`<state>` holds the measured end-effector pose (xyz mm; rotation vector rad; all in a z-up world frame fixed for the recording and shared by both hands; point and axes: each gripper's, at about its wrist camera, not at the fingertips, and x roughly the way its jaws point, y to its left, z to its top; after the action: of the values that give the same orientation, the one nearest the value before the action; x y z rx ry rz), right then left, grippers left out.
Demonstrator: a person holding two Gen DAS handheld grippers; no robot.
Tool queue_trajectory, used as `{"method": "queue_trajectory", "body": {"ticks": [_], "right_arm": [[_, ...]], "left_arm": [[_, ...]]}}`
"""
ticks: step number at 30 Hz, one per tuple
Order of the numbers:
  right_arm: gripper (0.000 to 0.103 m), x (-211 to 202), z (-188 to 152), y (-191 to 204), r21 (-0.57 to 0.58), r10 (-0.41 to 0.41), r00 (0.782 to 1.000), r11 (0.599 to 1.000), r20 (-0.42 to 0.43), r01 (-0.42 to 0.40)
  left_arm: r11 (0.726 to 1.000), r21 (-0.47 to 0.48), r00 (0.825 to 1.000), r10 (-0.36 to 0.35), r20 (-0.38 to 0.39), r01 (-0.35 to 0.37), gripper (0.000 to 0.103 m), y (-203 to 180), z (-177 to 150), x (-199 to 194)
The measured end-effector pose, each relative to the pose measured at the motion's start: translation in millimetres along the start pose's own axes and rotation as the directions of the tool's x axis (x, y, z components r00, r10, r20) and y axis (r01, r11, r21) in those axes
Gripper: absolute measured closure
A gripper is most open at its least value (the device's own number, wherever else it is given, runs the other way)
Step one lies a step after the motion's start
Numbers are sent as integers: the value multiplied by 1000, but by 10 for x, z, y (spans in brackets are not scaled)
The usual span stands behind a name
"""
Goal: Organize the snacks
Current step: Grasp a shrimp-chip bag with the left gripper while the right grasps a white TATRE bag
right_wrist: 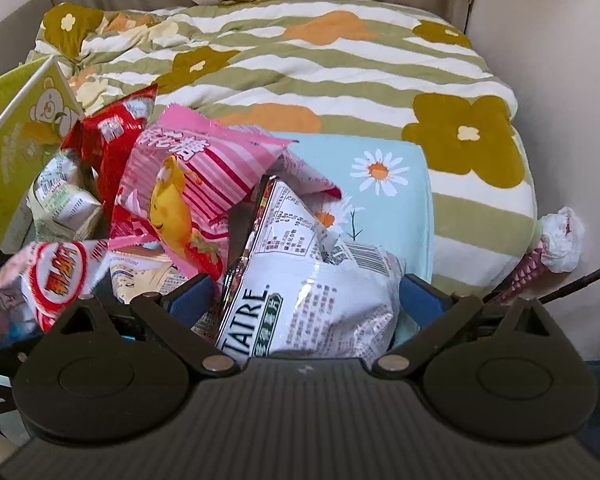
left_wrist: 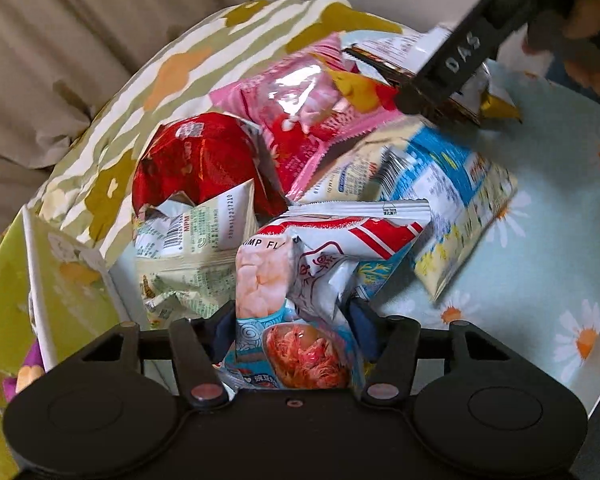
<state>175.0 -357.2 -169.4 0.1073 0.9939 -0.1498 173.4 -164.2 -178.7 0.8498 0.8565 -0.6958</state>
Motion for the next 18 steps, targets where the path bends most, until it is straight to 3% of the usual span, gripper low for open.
{"method": "queue_trajectory", "body": {"ticks": [6,11,18], "right_arm": [[0,116,-28,-52,20,9,999,1000,-46,-9],[14,78,-66,-88,21,3,999,1000,-45,-2],[18,-28,-126,-116,67,23,999,998,-40,-20]], "left_arm": [[999,-41,1000,6,11,-5,40,-21,7,-78],[998,-65,1000,17,20,-16,40,-6,-3,-140],[995,-91,998,40,41,-36,40,10,-11,-286]]}}
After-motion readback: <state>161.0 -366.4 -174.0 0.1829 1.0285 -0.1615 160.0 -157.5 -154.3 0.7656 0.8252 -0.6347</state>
